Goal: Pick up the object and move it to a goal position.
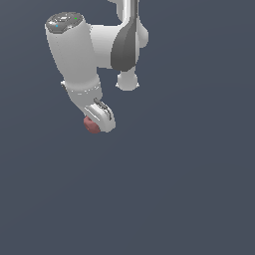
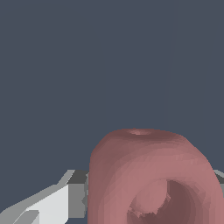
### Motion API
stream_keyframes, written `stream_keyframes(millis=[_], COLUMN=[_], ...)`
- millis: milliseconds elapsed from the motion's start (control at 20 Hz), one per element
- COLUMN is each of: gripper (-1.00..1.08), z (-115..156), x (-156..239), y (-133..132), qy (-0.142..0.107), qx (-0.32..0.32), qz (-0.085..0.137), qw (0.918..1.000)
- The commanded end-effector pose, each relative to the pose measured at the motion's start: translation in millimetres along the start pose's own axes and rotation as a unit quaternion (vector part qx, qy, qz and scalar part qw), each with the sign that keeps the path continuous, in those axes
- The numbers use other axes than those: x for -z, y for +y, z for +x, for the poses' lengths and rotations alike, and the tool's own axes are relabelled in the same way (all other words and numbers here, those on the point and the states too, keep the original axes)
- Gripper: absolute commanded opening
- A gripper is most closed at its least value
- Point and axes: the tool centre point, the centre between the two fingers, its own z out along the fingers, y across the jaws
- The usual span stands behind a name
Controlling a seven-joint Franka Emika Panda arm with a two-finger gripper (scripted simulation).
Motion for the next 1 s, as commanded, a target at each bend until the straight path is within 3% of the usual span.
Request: stream_keyframes(millis=[0,450,950], gripper=[-1.00,-1.00,-1.00], z=[9,37,50], x=[23,83,111], y=[-1,-6,-10], qy=[0.000,-0.001,-0.001], qx=[0.000,0.001,0.001], qz=[0.000,0.000,0.000], qw=[1.0000,1.0000,1.0000])
